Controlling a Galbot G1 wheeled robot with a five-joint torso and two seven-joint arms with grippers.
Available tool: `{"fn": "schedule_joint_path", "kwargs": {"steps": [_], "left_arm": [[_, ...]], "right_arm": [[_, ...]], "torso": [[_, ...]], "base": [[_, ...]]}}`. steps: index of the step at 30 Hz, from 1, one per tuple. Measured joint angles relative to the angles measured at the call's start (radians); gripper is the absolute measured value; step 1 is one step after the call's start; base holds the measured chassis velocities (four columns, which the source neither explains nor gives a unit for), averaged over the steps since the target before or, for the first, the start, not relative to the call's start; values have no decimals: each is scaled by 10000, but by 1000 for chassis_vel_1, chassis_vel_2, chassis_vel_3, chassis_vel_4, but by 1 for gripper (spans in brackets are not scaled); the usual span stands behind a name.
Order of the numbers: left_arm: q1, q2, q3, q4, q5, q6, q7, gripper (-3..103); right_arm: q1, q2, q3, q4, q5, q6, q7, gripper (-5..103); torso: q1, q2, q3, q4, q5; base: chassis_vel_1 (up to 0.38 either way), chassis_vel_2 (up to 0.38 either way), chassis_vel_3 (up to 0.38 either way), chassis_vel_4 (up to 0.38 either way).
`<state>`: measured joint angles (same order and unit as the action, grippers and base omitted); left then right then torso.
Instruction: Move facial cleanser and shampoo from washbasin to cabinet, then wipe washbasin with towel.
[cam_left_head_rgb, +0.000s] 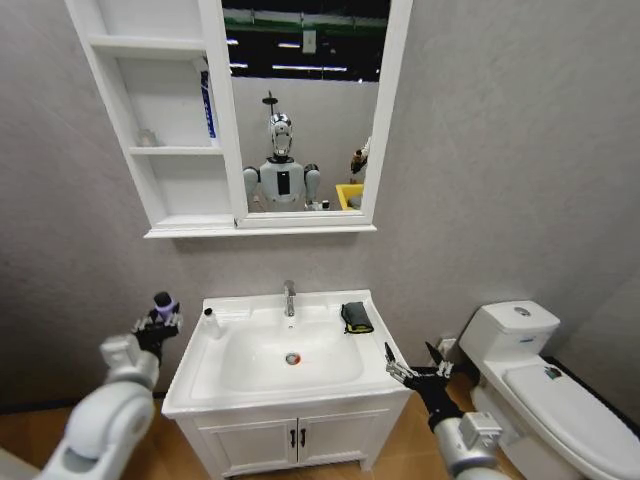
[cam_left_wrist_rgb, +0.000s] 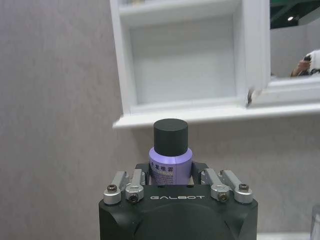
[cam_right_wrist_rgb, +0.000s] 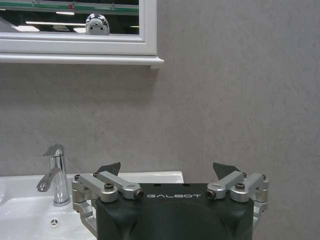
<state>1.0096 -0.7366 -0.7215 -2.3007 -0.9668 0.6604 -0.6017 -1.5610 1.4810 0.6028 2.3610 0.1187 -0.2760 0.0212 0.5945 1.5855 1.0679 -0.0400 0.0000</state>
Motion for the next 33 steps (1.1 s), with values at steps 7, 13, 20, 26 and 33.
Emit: {"fn": "schedule_joint_path", "kwargs": {"steps": [7, 13, 20, 26, 33], "left_arm": [[-3761, 1882, 1426, 2208, -2393, 111, 726, 43], [-6626, 2025, 3161, 4041, -2759, 225, 1406, 43], [-10201, 1194, 6085, 6876, -2548, 375, 1906, 43], [-11214, 131, 6924, 8309, -1620, -31, 2027, 43], [-11651, -411, 7359, 9228, -1217, -119, 2147, 43]], "right_arm": [[-55, 29, 16, 2, -35, 60, -31, 100], [-124, -7, 128, 26, -26, 99, -37, 100], [-174, -1, 201, 6, -16, 154, -33, 100], [-267, 23, 301, -46, 3, 313, -30, 100], [-335, 43, 368, -113, 9, 442, -14, 100]], "torso": [[2, 0, 2, -3, -4], [3, -1, 3, 1, -4], [3, -1, 2, -1, 5], [3, -2, 2, -1, 2], [3, -1, 2, -1, 1]], "base": [[0, 0, 0, 0], [0, 0, 0, 0], [0, 0, 0, 0], [0, 0, 0, 0], [0, 0, 0, 0]]}}
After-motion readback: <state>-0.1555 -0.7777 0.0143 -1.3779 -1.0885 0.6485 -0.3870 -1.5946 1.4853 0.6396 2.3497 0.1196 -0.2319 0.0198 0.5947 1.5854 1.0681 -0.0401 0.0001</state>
